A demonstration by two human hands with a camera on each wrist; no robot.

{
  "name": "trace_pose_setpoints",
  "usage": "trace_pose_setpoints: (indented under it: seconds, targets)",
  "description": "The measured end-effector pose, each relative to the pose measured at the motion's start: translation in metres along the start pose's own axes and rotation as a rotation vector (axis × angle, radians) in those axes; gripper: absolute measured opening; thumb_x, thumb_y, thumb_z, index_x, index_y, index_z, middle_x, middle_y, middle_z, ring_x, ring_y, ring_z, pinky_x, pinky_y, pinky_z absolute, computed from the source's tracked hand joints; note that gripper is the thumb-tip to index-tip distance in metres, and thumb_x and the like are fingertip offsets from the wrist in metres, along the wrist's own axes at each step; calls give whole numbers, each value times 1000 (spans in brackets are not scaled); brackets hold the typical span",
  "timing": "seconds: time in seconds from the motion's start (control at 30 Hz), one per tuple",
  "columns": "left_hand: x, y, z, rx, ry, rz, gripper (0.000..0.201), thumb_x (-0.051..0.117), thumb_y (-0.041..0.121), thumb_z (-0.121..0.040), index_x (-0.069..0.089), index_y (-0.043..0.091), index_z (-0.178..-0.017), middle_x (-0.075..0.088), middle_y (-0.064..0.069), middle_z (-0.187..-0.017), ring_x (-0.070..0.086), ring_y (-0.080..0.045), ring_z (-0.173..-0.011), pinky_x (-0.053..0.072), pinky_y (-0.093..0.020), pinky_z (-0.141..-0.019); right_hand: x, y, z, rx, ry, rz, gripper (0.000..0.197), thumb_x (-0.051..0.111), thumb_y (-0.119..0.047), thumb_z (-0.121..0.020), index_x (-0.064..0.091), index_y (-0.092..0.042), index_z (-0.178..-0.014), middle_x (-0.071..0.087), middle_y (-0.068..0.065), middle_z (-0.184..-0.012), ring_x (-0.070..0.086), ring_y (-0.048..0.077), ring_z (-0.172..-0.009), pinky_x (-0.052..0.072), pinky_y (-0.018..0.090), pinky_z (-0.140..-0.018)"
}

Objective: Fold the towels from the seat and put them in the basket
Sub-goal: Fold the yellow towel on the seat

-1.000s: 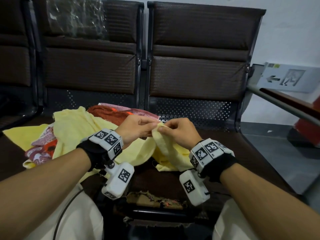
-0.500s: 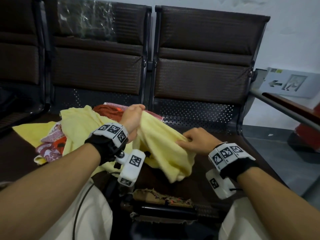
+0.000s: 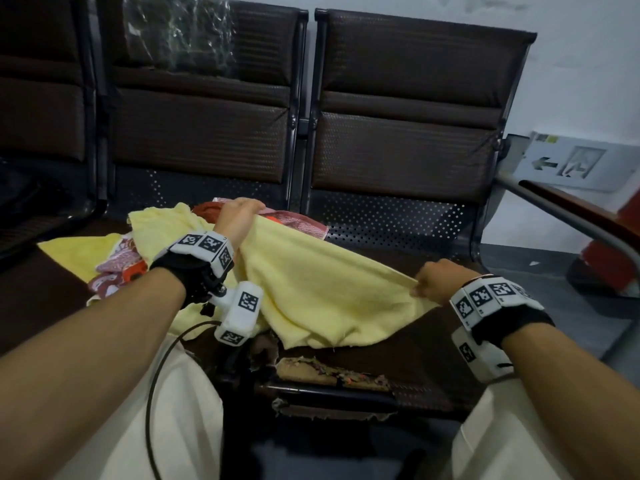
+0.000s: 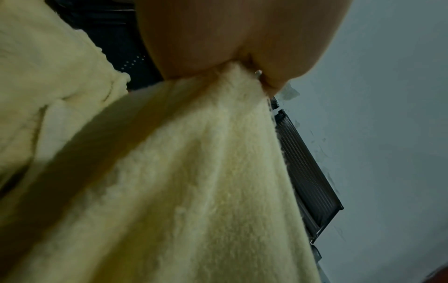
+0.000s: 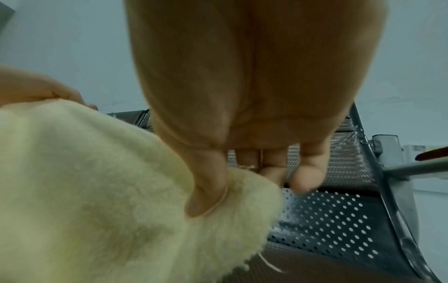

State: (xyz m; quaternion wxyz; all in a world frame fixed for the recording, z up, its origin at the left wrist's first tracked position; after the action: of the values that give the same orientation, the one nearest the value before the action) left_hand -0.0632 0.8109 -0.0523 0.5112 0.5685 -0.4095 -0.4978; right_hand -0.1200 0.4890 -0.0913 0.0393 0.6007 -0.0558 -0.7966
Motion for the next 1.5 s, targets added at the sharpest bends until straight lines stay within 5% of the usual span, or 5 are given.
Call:
trace_pose_setpoints:
  seconds: [0.17, 0.33, 0.57, 0.9, 1.5]
  targets:
    - [-4, 0, 1, 24, -42, -12, 13, 53, 22, -86, 62, 21, -77, 62, -13, -112, 55, -30, -112, 40, -46, -104, -7, 2, 11, -30, 16, -109, 30, 69, -34, -83, 68, -26, -112, 63, -2, -97, 61, 19, -98, 52, 36, -86]
    - [-15, -10, -10, 52, 2, -70, 18, 55, 10, -86, 58, 22, -72, 59, 2, -86, 55, -22, -97, 43, -41, -99, -6, 1, 13, -34, -21, -65, 64, 58, -29, -89, 28, -35, -146, 47, 0, -142, 45, 24, -128, 38, 39, -106]
    - [-12, -20, -18, 156, -18, -240, 19, 47, 21, -94, 55, 27, -78, 57, -3, -96, 52, -20, -89, 43, -37, -87, -7, 3, 10, 30, 13, -174, 21, 72, -20, -80, 74, -20, -101, 68, 2, -104, 64, 20, -95, 54, 35, -87]
    - [-16, -29, -17, 328, -183, -716, 31, 42, 12, -98, 56, 6, -125, 46, -19, -122, 49, -30, -114, 34, -32, -103, -11, 25, 4, 160, 325, -405, 22, 85, -32, -65, 69, -18, -72, 61, 0, -82, 57, 15, -79, 44, 28, -66]
    - [-25, 31, 16, 210, -355, -599, 17, 58, 12, -92, 69, 11, -103, 68, -10, -98, 66, -28, -94, 58, -43, -77, -78, 53, 58, 207, 1059, -1150, 26, 76, -26, -78, 74, -7, -95, 68, 6, -83, 59, 14, -80, 44, 28, -75]
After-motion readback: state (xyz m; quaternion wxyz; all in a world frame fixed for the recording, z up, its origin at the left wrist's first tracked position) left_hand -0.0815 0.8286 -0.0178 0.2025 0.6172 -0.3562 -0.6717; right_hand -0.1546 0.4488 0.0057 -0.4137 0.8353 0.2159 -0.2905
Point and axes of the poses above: each hand's wrist, its own z-axis away from the middle knuckle, its own x-axis out of the palm, y = z × x, the point moved 3 cm from there along -z, towards the middle knuckle
